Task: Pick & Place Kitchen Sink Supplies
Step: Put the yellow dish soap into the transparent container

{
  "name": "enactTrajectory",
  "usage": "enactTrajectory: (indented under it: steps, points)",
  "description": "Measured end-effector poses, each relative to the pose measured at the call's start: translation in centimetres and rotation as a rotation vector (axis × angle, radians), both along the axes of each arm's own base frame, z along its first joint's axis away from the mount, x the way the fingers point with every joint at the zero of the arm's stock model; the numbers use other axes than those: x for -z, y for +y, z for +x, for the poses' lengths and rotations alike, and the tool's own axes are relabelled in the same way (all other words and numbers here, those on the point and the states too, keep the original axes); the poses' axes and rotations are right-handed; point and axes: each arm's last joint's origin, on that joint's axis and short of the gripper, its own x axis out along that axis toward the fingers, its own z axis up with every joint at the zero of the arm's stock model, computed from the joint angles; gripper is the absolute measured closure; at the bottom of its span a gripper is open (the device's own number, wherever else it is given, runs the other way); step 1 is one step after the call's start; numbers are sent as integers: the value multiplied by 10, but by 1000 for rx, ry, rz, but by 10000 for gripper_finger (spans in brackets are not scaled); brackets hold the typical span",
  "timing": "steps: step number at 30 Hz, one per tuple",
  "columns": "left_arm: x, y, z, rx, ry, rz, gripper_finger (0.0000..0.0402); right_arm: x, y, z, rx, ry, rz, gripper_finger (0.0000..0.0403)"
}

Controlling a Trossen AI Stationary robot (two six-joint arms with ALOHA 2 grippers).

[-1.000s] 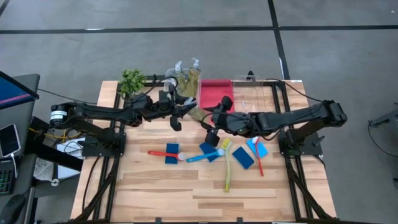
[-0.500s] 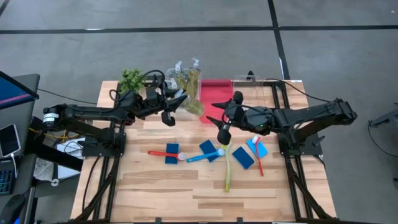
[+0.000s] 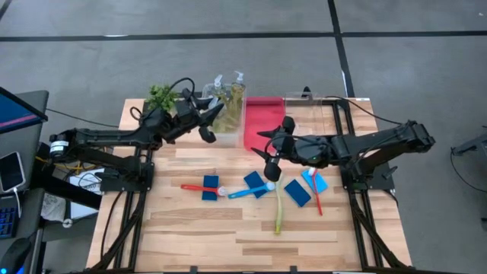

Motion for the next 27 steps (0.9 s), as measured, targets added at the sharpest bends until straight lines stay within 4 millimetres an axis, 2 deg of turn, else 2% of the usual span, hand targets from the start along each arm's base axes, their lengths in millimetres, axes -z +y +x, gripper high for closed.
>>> enactTrajectory:
  steps: [4, 12, 24, 27]
  points:
    - [10, 9, 2, -31, 88, -45, 300, 0, 0, 0, 1, -2, 4, 163]
    - [30, 16, 16, -19, 145, -168, 300, 0, 0, 0, 2, -5, 14, 163]
    - [89, 27, 54, -63, 296, -348, 301, 0, 0, 0, -3, -5, 21, 163]
    - [98, 28, 60, -68, 304, -366, 301, 1, 1, 0, -12, -4, 25, 163]
